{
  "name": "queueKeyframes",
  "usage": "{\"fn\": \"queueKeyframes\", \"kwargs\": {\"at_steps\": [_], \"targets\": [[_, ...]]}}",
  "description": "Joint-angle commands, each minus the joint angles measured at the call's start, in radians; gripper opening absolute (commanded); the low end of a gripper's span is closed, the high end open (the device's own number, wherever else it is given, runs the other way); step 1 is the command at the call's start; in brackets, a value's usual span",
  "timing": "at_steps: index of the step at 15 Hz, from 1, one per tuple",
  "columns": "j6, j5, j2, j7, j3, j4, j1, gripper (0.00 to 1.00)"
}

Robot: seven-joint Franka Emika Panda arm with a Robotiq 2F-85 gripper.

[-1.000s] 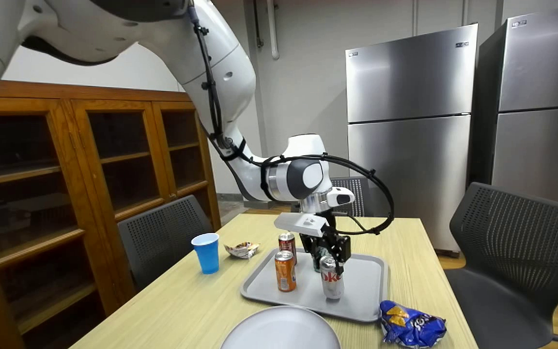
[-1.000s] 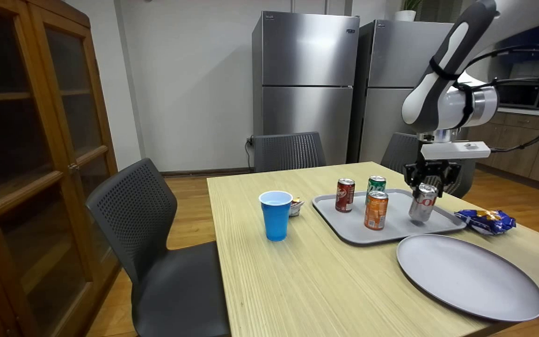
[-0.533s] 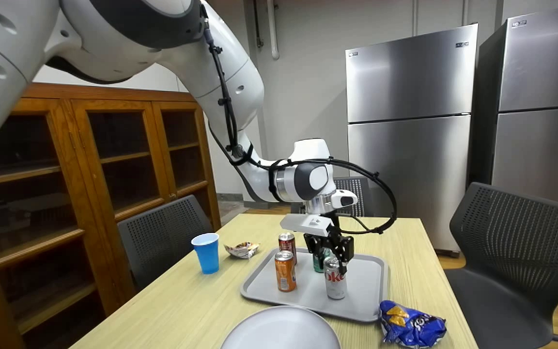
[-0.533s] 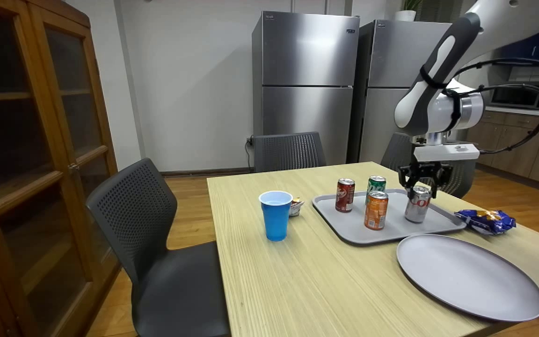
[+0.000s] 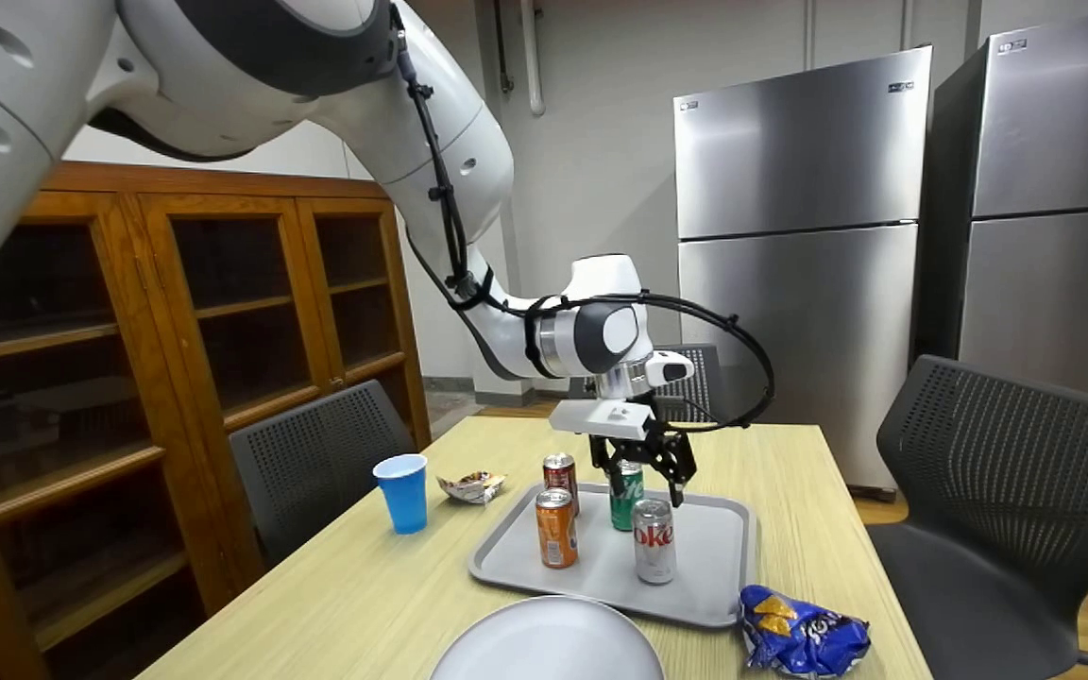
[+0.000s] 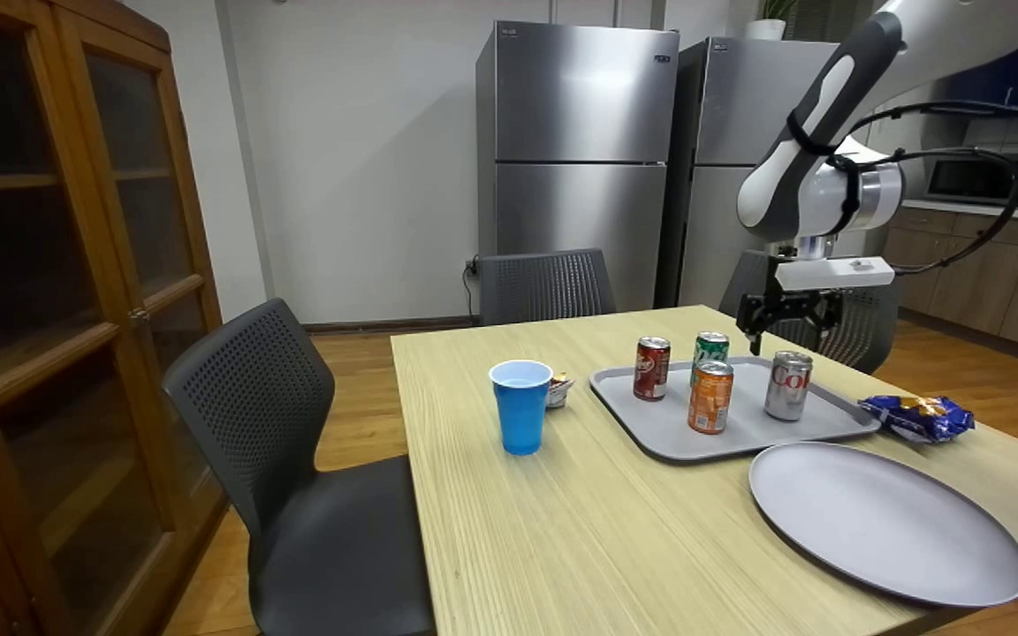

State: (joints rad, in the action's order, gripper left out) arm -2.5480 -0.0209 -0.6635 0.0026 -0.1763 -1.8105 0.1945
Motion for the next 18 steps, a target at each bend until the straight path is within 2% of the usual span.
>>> {"fn": "queueKeyframes", "kwargs": {"at_steps": [1, 10, 18], "targets": [[0.002, 0.002, 0.049, -0.056, 0.030, -0.009, 0.016, 1.00], [-0.043, 0.007, 0.147, -0.115, 0.091, -0.060, -0.004, 1.00], [-0.106, -0.019, 0.250, -0.142, 0.127, -0.156, -0.061, 1.00]]}}
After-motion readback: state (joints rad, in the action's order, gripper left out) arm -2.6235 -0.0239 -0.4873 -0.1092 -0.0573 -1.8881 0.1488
